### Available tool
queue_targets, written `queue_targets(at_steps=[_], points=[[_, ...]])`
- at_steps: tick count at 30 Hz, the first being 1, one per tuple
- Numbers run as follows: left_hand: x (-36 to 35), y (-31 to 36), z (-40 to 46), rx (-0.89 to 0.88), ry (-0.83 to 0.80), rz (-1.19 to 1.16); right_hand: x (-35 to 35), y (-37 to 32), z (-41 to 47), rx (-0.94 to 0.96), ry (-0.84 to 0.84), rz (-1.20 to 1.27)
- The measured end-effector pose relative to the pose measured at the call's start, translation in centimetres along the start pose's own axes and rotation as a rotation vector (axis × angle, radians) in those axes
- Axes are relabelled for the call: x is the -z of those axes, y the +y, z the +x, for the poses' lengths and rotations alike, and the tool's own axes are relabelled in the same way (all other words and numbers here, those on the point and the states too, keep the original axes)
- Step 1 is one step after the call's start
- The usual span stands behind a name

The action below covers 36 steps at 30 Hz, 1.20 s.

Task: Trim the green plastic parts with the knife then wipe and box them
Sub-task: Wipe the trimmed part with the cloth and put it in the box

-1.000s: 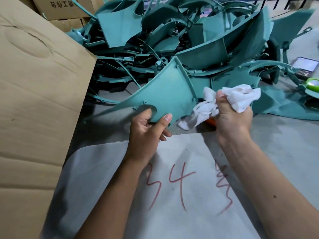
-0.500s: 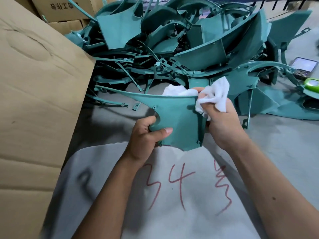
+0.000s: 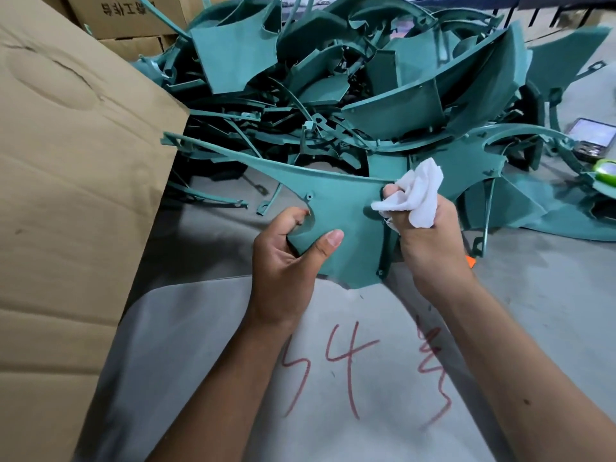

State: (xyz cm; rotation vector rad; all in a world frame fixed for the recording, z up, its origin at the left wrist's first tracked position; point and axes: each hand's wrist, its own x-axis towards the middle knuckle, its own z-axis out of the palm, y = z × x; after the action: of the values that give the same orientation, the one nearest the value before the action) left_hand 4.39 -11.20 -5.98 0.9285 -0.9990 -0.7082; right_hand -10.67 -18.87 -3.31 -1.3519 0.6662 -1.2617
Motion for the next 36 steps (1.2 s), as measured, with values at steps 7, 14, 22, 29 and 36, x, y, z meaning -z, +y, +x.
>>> queue_targets(at_steps=[7, 14, 22, 29, 36], points=[[0.6, 0.9, 0.6, -0.102, 0.060, -0.126, 0.1, 1.3, 0.1, -0.035, -0.275, -0.196], [0.6, 1.1, 0.5, -0.110, 0.027, -0.120, 2.6, 1.2, -0.1, -0.047, -0.331, -0.279], [0.9, 1.4, 0.4, -0.130, 0.008, -0.108, 2.2, 0.8, 0.2, -0.049, -0.407, -0.356], [1.3, 2.1, 0.7, -0.173, 0.078, -0.055, 3.0, 0.3, 0.5, 0.041, -0.344, -0.312], [2.3, 1.3, 1.0, -0.625, 0.245, 0.775, 2.1, 0.8, 1.2, 0.064, 0.159, -0.116]])
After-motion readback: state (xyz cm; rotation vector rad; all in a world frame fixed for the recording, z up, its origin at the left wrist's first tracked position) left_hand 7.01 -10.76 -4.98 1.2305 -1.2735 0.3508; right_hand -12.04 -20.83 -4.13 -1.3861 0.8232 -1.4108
